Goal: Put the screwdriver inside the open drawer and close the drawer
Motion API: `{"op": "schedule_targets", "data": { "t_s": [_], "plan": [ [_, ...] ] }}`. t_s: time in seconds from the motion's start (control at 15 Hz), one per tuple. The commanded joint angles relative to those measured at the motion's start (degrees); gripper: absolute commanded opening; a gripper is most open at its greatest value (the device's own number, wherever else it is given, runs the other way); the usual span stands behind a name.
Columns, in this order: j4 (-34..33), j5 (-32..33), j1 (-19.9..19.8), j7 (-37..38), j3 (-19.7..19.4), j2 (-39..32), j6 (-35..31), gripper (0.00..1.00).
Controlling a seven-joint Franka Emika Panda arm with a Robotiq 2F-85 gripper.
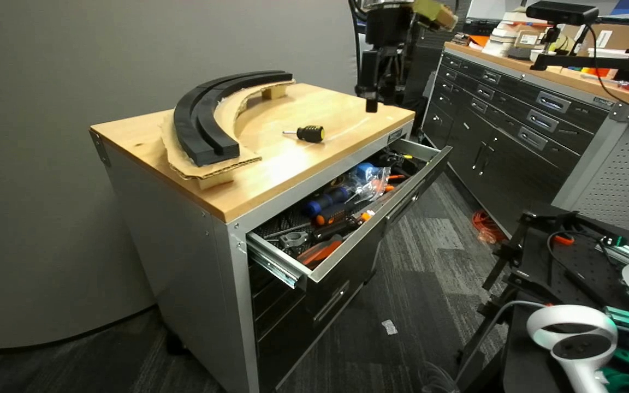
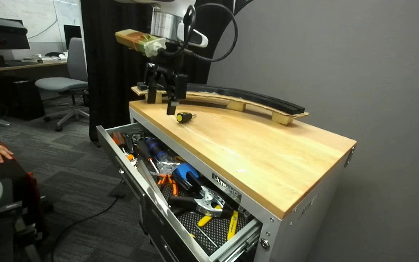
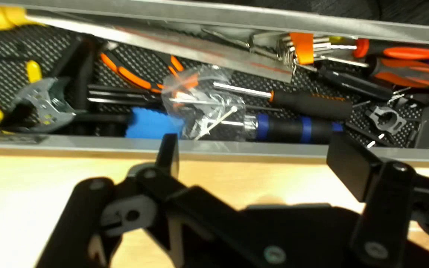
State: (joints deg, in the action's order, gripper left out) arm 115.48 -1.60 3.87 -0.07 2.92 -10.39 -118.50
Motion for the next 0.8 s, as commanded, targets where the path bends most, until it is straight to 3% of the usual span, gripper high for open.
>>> {"op": "schedule_targets", "data": {
  "t_s": [0.0,0.2,0.6,0.67,0.73],
  "plan": [
    [-10.05,-0.36,1.19,1.75,1.14,-10.28,-4.59,1.0],
    [-14.16,0.39,1.89,2.13,1.13,-14.92,-8.77,1.0],
    [-16.77,0.3,1.85,1.92,0.97,-17.87,-9.26,1.0],
    [-16.57,0.3,1.92,1.84,1.06,-17.99,-9.63,0.92],
    [-16.64,0.49,2.12,2.07,1.02,-18.26,-9.58,0.75]
  ]
}}
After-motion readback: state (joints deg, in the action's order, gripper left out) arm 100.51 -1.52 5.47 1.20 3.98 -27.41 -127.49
